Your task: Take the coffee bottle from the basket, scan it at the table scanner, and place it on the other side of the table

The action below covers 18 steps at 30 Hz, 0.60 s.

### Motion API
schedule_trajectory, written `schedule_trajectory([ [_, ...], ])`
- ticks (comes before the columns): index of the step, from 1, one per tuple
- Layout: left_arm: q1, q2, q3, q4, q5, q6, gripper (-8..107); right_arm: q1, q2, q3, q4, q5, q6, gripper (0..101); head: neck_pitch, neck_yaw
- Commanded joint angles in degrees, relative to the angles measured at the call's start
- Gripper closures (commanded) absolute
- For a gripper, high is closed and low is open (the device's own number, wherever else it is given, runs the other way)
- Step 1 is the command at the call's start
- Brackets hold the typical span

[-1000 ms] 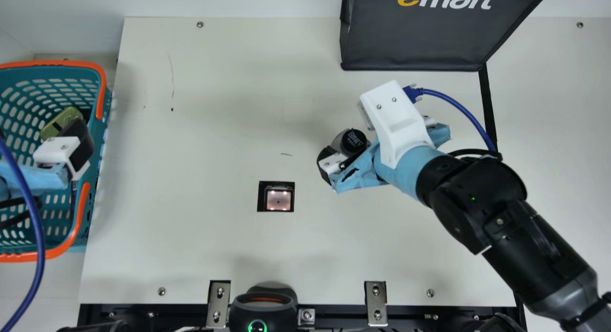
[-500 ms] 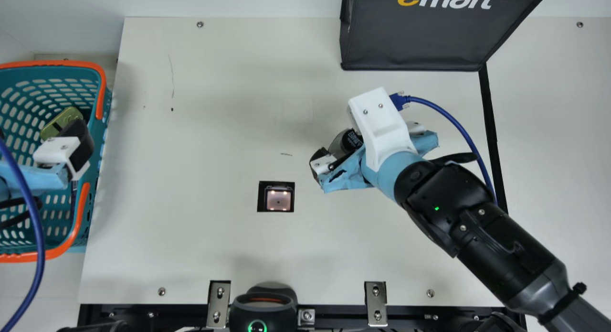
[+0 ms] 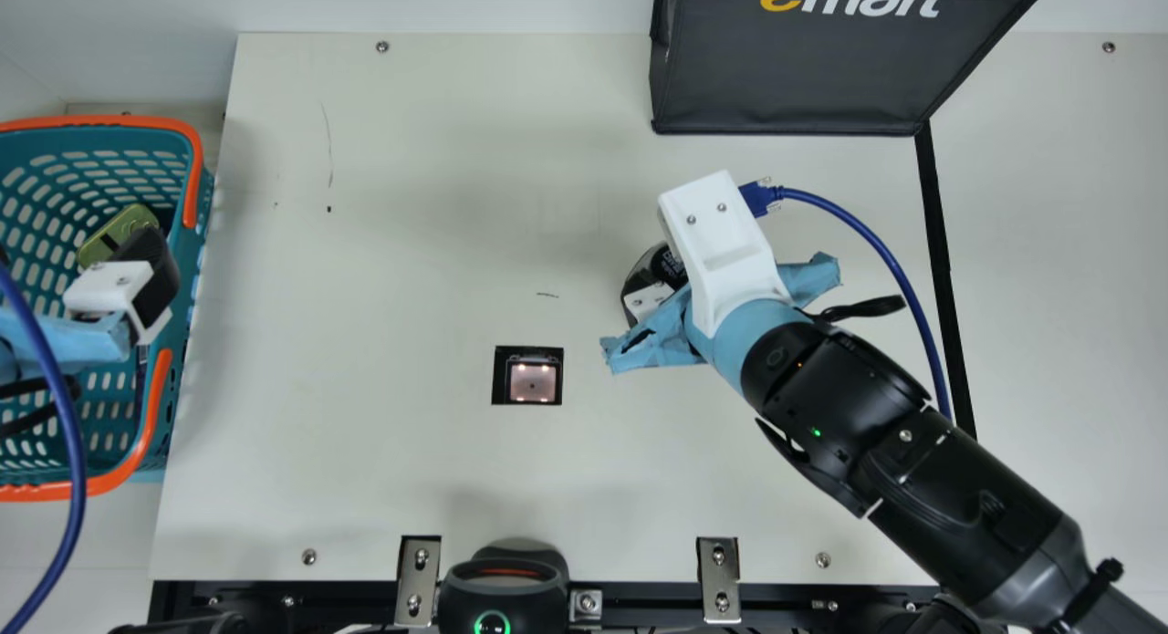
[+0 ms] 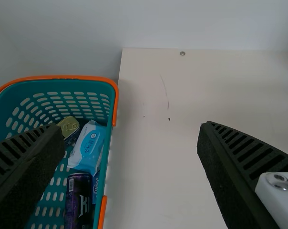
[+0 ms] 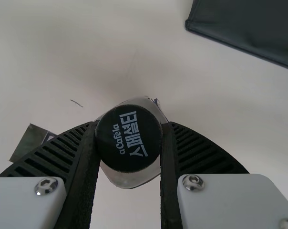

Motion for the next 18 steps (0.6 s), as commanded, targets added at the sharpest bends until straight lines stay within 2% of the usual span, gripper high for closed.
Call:
schedule_trajectory([
  [1,0.00,0.00,0.00,0.00,0.00,0.00,9,0.41,-0.15,-1.03,-0.64,0.97,0.31,101,-1.66,0.09],
  [7,0.00,0.00,0.00,0.00,0.00,0.00,9,1.09,-0.54,-4.70,-0.87,4.61,0.19,101,-1.66,0.09],
  [11,0.00,0.00,0.00,0.00,0.00,0.00,9,0.67,-0.55,-6.59,-0.71,6.79,-0.04,101,-1.66,-5.25],
  [18,0.00,0.00,0.00,0.00,0.00,0.00,9,-6.00,-1.88,-6.64,2.06,7.56,-2.81,101,-1.66,-14.60],
])
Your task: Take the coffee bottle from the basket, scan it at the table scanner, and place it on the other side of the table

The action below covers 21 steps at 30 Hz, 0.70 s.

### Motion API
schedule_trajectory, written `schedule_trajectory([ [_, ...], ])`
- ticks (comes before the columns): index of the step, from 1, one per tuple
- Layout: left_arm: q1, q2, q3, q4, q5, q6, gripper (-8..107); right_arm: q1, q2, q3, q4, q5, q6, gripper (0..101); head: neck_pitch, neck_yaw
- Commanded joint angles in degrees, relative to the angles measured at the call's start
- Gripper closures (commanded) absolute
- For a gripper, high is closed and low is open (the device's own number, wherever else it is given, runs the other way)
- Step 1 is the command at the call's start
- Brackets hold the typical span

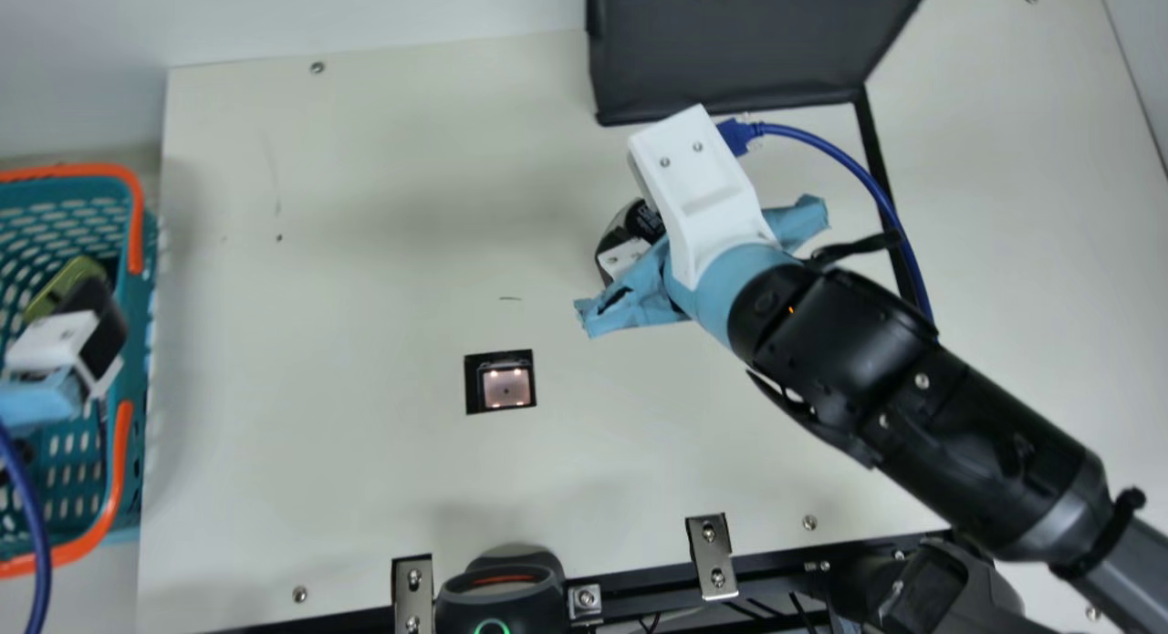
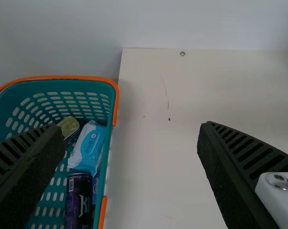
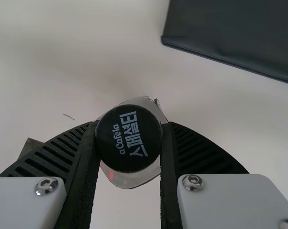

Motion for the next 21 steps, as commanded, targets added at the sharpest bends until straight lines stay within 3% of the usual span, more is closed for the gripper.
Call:
schedule_trajectory([
  [1,0.00,0.00,0.00,0.00,0.00,0.00,9,-4.08,-0.62,0.49,1.17,-0.25,-1.69,101,-1.66,-5.22],
  [4,0.00,0.00,0.00,0.00,0.00,0.00,9,-9.62,-1.80,1.41,3.22,-0.49,-4.67,101,-1.66,-9.19],
  [13,0.00,0.00,0.00,0.00,0.00,0.00,9,-29.66,-4.15,3.72,11.07,-1.81,-17.67,101,-1.66,-9.19],
  [21,0.00,0.00,0.00,0.00,0.00,0.00,9,-46.96,-2.32,2.74,19.99,-3.18,-32.02,101,-1.66,-9.19],
])
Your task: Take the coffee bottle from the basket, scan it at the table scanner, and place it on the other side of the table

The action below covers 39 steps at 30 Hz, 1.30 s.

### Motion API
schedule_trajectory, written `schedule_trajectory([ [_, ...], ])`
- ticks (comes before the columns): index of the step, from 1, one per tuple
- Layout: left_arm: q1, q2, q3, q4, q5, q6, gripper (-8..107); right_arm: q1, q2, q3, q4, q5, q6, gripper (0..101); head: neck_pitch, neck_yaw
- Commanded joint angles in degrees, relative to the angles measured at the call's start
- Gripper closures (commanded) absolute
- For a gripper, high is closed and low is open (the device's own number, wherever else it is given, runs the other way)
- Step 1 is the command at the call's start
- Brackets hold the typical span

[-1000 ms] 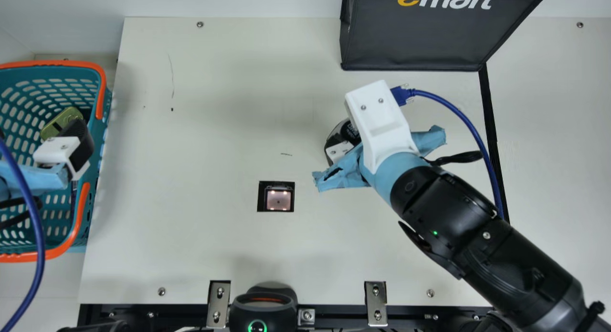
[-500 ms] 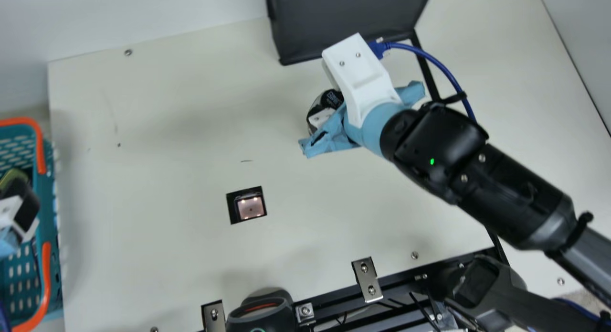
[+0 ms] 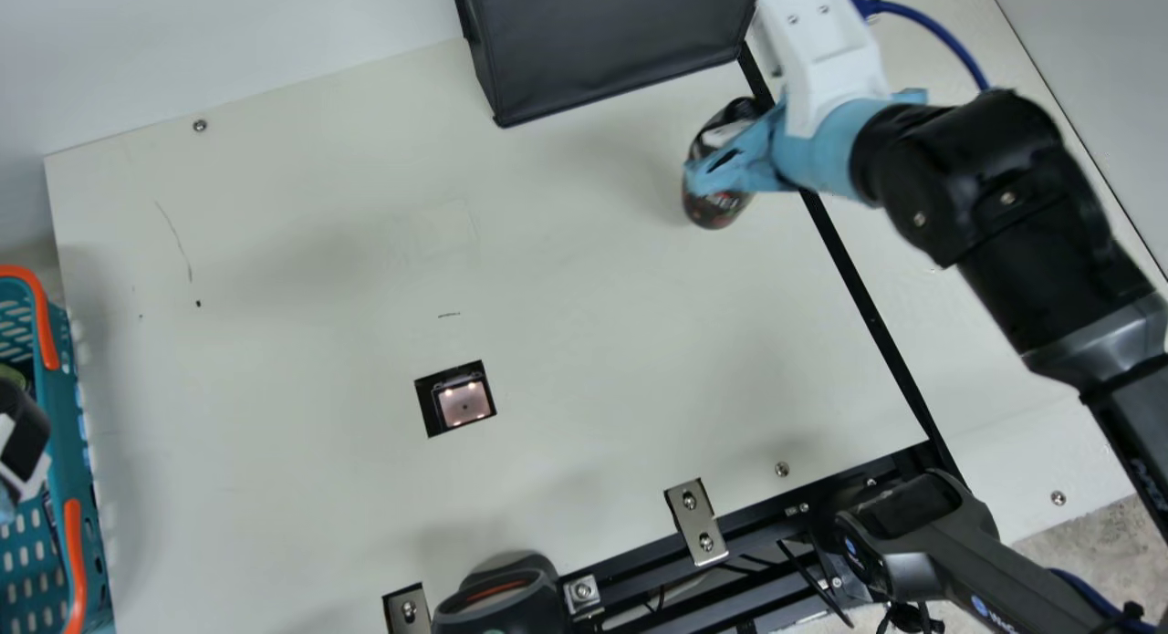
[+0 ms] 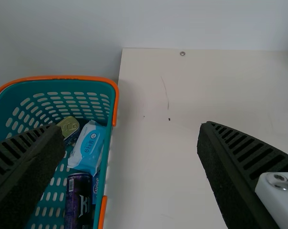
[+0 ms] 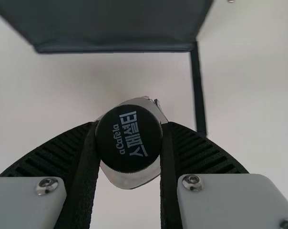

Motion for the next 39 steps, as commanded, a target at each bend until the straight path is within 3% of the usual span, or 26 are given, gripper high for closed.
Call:
schedule_trajectory([
  [1,0.00,0.00,0.00,0.00,0.00,0.00,9,-9.30,1.01,-0.76,3.75,-0.23,-6.91,101,-1.66,-0.13],
  [10,0.00,0.00,0.00,0.00,0.00,0.00,9,-23.71,8.41,-6.86,12.82,-0.31,-21.05,101,-1.66,-0.13],
  [18,0.00,0.00,0.00,0.00,0.00,0.00,9,-31.26,16.36,-13.53,17.07,0.17,-28.84,101,-1.66,-0.13],
  [28,0.00,0.00,0.00,0.00,0.00,0.00,9,-34.84,25.06,-22.01,18.26,1.26,-32.15,101,-1.66,-0.13],
  [39,0.00,0.00,0.00,0.00,0.00,0.00,9,-34.57,32.09,-29.84,20.46,3.40,-33.61,101,-1.66,-0.13],
])
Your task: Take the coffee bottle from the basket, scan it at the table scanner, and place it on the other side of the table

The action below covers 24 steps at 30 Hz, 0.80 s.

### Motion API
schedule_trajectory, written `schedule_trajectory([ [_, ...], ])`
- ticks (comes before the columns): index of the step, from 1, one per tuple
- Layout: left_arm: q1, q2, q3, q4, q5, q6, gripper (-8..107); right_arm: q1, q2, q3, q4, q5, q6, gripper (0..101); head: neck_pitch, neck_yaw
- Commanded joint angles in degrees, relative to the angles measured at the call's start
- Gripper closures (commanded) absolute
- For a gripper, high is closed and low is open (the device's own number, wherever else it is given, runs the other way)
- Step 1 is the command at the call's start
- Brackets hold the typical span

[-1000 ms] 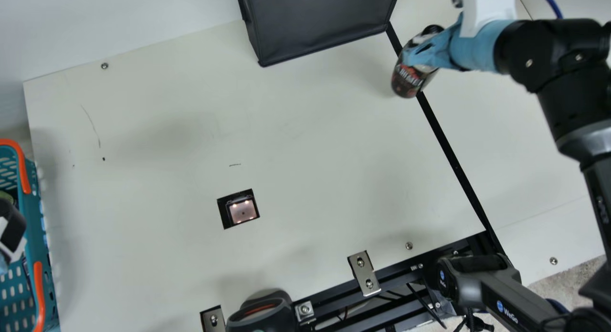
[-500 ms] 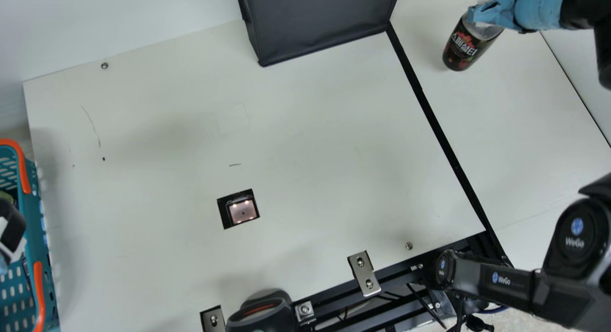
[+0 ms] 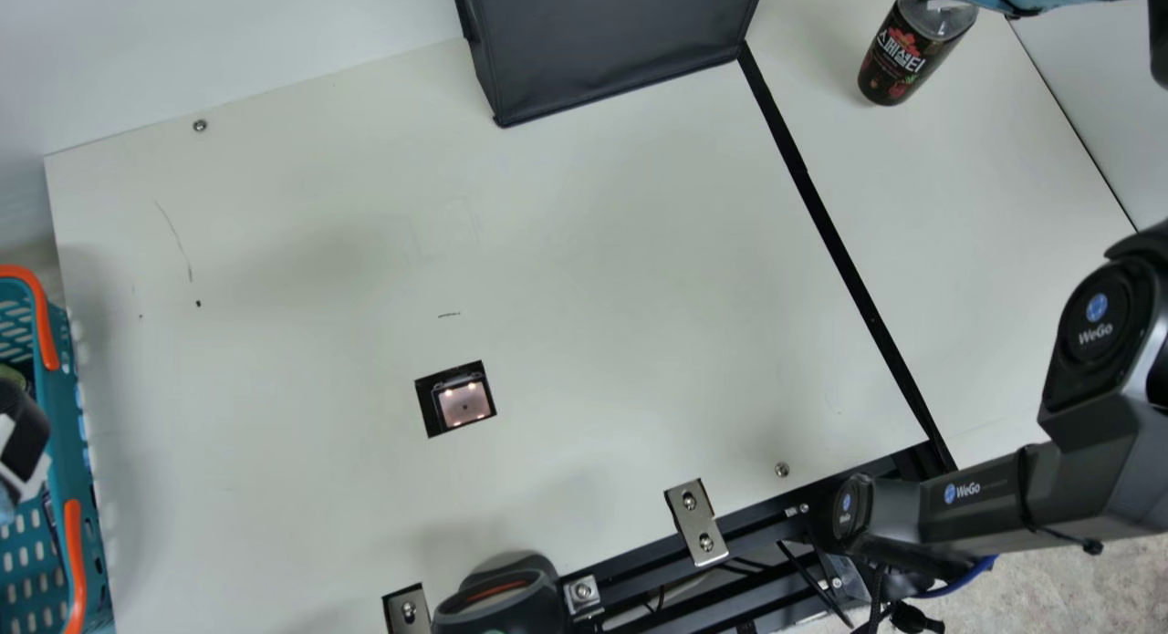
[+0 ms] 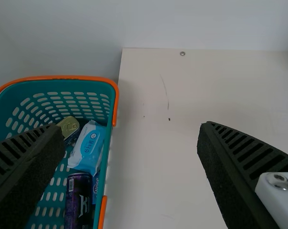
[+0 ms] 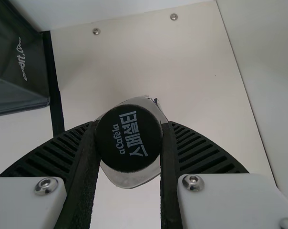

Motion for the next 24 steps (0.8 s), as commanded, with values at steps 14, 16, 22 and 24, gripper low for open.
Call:
schedule_trajectory([
  [14,0.00,0.00,0.00,0.00,0.00,0.00,9,4.11,3.37,-3.02,-0.50,-0.98,-0.25,101,-1.66,-0.13],
  [16,0.00,0.00,0.00,0.00,0.00,0.00,9,4.60,3.58,-3.00,-0.82,-1.30,-0.01,101,-1.66,-0.13],
  [22,0.00,0.00,0.00,0.00,0.00,0.00,9,5.64,4.05,-2.65,-1.63,-1.99,0.77,95,-1.66,-0.13],
  [24,0.00,0.00,0.00,0.00,0.00,0.00,9,5.86,4.14,-2.57,-1.81,-2.12,0.96,88,-1.66,-0.13],
])
